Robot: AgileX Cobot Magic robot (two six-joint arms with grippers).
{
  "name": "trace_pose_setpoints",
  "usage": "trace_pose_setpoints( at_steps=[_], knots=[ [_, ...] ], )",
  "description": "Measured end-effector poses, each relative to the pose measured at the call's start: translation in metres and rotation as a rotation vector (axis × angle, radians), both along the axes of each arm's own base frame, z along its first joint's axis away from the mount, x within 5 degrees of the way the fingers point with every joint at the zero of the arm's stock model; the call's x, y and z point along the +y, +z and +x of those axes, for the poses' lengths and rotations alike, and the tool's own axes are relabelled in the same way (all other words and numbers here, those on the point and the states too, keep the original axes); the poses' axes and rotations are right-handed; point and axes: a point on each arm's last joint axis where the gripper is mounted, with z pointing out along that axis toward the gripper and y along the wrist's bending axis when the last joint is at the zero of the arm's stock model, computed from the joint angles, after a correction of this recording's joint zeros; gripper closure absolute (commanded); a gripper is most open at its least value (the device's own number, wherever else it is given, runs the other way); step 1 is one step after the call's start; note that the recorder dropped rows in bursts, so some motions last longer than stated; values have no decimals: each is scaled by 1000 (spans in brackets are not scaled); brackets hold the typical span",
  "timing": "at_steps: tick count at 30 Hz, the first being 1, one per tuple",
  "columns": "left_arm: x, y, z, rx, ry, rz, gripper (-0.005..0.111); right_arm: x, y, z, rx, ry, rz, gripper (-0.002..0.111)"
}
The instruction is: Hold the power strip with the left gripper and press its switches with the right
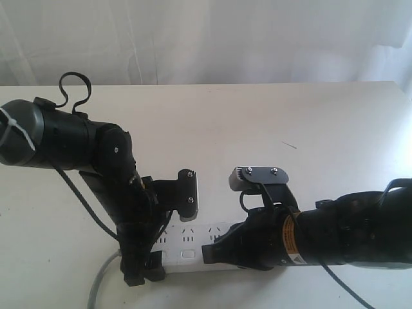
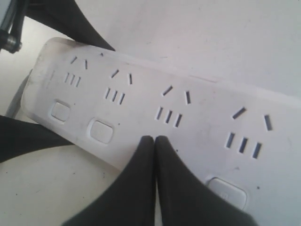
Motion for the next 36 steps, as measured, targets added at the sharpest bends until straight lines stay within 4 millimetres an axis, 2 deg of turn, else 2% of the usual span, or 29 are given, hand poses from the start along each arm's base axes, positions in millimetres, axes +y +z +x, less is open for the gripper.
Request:
trace_pose_setpoints(
  at_steps=[11, 30, 36],
  knots=[
    [-1, 0, 0, 0, -1, 1, 107, 0, 0, 0, 5, -2, 3, 108],
    [-1, 0, 0, -1, 0, 2, 107, 4, -8, -6, 134, 20, 7, 108],
    [-1, 0, 0, 0, 19, -3, 107, -3, -20, -8, 143, 8, -101, 108]
  ],
)
